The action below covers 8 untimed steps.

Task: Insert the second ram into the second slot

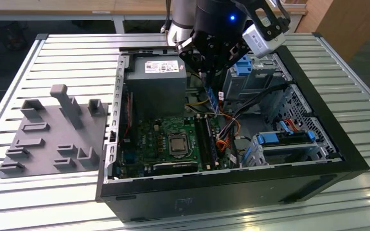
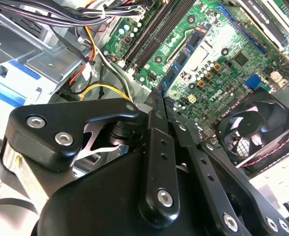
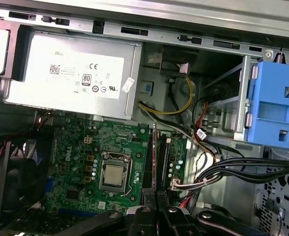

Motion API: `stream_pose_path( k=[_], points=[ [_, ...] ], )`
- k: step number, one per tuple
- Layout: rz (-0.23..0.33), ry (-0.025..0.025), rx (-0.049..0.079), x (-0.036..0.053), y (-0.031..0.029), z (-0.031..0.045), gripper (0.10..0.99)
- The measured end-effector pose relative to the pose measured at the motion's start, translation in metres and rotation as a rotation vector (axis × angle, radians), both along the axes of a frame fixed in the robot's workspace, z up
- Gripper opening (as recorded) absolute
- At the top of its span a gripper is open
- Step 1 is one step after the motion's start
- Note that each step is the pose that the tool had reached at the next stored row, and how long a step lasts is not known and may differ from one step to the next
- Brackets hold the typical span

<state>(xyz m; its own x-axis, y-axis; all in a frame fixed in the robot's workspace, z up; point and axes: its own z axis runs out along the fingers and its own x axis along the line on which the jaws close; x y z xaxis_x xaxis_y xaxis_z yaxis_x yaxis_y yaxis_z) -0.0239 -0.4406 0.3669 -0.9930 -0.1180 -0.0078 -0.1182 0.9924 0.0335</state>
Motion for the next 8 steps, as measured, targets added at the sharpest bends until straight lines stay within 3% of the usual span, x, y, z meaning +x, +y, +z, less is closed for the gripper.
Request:
stream_pose_path(
  k=[8],
  points=[
    [0.000, 0.0000, 0.000, 0.0000, 0.0000, -0.0018, 0.129]
  ],
)
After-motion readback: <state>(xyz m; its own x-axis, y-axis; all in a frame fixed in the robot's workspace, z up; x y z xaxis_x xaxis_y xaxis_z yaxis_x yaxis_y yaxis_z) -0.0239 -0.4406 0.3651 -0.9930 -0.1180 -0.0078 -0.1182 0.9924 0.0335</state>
